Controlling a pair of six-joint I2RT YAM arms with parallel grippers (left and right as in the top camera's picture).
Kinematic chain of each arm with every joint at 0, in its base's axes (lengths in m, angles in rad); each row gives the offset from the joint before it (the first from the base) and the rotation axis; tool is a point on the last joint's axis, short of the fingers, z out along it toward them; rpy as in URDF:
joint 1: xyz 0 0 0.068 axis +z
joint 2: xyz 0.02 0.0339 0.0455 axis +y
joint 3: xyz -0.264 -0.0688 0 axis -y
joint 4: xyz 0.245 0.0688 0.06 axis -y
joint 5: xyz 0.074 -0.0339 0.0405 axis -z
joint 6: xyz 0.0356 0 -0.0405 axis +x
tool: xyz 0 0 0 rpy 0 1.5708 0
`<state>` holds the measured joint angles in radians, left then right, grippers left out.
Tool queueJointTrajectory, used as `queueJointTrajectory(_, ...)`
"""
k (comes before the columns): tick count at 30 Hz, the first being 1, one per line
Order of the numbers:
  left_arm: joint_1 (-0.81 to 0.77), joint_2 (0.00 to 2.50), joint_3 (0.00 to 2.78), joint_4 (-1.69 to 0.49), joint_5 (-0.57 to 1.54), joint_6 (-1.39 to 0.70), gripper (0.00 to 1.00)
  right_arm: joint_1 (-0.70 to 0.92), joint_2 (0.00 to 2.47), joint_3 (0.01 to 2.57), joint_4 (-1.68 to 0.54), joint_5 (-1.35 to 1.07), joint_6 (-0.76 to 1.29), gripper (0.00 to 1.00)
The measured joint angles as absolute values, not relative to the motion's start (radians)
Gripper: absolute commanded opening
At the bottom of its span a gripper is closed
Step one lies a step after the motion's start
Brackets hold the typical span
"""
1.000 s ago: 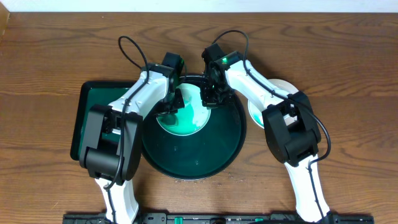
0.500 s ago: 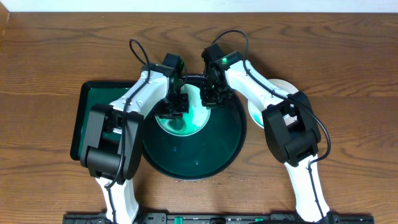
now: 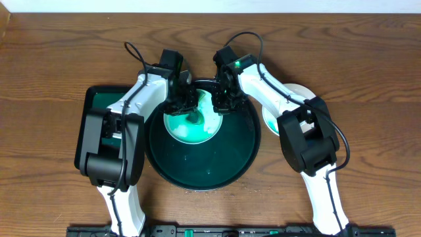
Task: Clean dirty plates on tray and stack at the side
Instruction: 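Scrub the held plate with the green sponge in the left gripper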
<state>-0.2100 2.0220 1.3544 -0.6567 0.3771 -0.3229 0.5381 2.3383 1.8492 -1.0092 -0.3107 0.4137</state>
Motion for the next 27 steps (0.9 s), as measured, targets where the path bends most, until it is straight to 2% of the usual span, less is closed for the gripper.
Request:
queueJointTrajectory(6,-0.21,2.017,1.386,-0.78,0.156,-0.424,0.07,0.538,2.338,1.849,-1.009,-0.311,0.413,0.01)
queueJointTrajectory(11,-0.216,2.016,1.394,-0.86,0.084,-0.442,0.07,0.539,2.338,1.849,-1.004,-0.313,0.413,0.01)
queueJointTrajectory(22,-0.231,2.024,1.365,-0.831,0.426,-0.186,0.07,0.541,2.338,1.849,-1.005,-0.312,0.413,0.01)
queueJointTrajectory(27,-0.241,2.024,1.367,-0.807,0.377,-0.27,0.07,0.541,2.338,1.849,-1.004,-0.312,0.413,0.01)
